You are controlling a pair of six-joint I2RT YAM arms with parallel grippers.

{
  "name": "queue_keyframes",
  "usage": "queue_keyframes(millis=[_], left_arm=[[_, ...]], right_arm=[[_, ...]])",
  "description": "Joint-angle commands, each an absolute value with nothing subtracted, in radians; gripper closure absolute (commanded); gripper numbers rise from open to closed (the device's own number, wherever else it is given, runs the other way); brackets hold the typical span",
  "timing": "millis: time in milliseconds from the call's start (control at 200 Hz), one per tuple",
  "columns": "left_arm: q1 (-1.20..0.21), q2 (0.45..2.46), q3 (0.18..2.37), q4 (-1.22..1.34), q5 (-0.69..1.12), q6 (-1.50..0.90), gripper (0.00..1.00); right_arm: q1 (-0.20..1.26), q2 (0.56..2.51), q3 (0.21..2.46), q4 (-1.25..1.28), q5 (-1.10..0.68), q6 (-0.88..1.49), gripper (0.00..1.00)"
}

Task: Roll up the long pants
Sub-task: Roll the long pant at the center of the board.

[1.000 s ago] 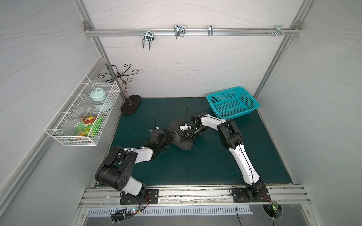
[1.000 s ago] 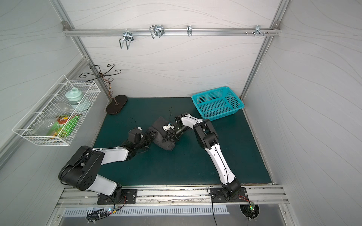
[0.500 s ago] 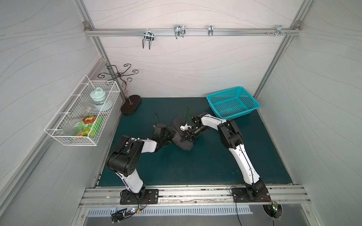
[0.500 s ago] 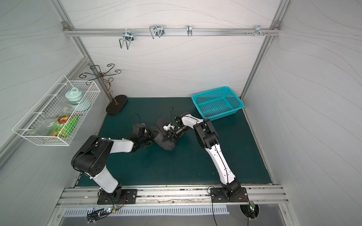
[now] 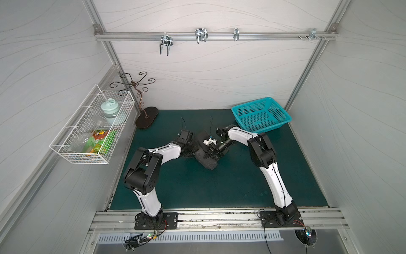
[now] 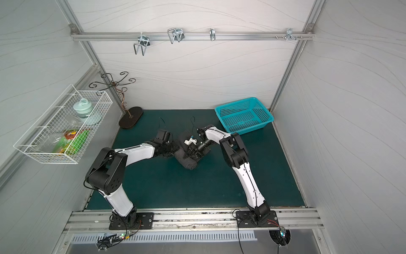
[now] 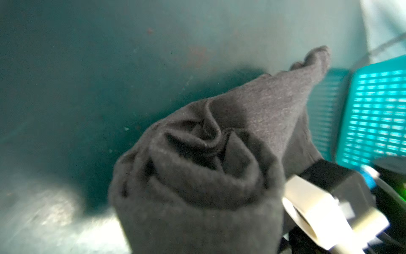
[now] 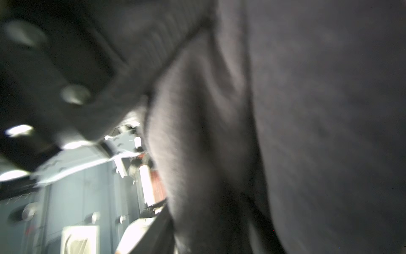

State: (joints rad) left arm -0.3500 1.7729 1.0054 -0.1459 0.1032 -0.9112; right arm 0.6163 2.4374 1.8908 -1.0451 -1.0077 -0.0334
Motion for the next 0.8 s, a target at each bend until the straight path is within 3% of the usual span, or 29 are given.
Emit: queue_keyframes(millis=[0,310,490,795], left_arm=[[-0.317,1.838,1.075,-0.406,-0.094,-0.89,1.0],[-0.339,1.972,1.307,-0.697,-0.151,-0.852,1.0],[-0.363,2.071,1.457,-0.814,-0.148,-0.839,1.0],[-0.388,2.226,1.618,-0.897,-0.075,-0.848,1.0]], right_arm=[[0.662,2.418,1.814,-1.12,-0.577,-0.025,0.38],[0.718,2.071,1.616,-0.962,-0.135,0.006,0.3],[0.843,1.9,1.483,-0.858,0.166,0.019,0.19],[1.08,1.765,1.367,-0.707,0.525,0.0,0.12]])
